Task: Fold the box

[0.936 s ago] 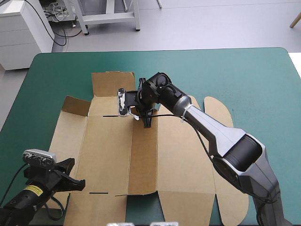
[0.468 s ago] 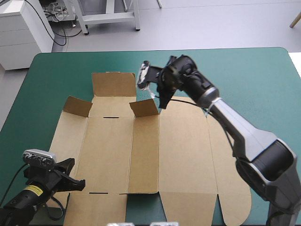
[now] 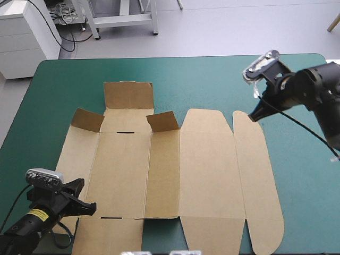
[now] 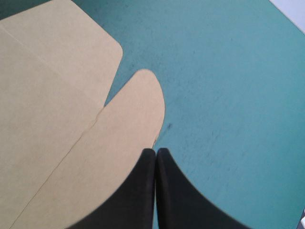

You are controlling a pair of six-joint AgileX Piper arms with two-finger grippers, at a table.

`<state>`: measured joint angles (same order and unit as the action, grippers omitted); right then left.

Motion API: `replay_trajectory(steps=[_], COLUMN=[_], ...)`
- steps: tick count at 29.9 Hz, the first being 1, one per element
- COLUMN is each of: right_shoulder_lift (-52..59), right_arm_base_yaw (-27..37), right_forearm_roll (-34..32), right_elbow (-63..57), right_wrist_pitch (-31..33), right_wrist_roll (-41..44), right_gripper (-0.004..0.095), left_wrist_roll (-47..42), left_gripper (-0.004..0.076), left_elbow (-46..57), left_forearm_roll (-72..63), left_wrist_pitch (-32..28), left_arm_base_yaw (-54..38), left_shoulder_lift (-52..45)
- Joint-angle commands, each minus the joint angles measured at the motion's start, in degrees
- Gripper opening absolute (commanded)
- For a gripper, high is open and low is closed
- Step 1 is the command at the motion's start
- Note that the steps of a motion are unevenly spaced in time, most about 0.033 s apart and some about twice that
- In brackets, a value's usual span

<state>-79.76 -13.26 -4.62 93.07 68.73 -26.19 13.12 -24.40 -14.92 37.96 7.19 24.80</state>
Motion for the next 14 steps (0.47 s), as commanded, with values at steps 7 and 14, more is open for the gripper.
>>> replay_trajectory(steps=[7,14], right_shoulder_lift=[18.51,22.37], right_arm_base_yaw=[2.26,2.26], right_forearm_roll=[1.05,3.26], right_elbow=[-20.56,-24.63], right_wrist_pitch=[-5.0,-6.7], right_wrist_roll=[5.06,6.77], right_gripper=[-0.002,-0.0021], left_wrist_roll=[-0.17,-0.27], left_gripper=[-0.0008,-0.0008], left_elbow=[-2.38,-14.7], left_forearm_roll=[-0.78,-0.78], left_wrist_pitch=[-2.43,7.03], left_arm_base_yaw=[0.14,0.14], left_shoulder_lift=[0.67,6.69])
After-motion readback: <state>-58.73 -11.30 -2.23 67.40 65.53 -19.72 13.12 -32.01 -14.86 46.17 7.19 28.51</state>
